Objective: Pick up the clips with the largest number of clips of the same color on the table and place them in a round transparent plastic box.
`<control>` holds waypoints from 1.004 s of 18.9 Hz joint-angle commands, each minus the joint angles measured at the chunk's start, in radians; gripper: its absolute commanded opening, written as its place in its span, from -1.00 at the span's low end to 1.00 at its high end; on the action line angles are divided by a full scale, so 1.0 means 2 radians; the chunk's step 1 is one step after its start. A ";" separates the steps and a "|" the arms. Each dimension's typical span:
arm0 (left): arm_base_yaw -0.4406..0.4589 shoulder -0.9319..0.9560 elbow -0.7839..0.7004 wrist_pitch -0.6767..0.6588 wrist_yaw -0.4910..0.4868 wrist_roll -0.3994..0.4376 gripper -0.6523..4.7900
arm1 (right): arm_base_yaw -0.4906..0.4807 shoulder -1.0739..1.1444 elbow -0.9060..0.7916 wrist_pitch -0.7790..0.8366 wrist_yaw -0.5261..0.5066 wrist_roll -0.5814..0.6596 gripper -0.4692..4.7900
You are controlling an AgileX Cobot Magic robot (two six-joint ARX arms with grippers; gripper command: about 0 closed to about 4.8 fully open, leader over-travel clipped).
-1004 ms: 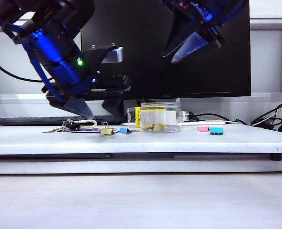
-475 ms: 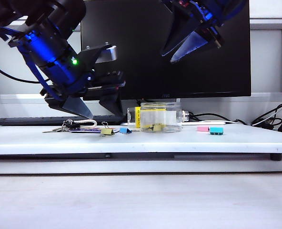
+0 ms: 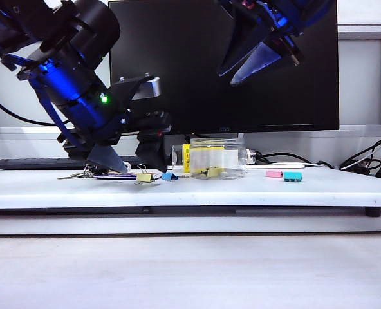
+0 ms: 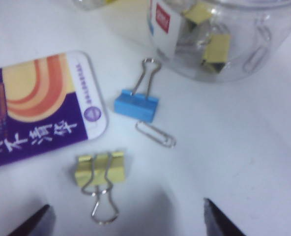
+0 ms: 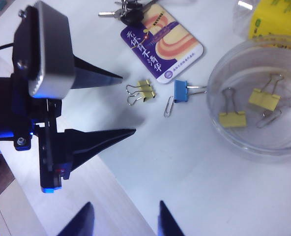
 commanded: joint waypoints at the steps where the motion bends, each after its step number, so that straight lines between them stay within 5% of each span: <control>1: 0.000 0.000 0.002 0.025 0.002 -0.002 0.72 | 0.001 -0.004 0.002 0.001 -0.006 0.001 -0.18; 19: 0.000 0.056 0.002 0.085 0.000 -0.013 0.69 | 0.001 -0.004 0.002 -0.004 -0.006 0.001 -0.18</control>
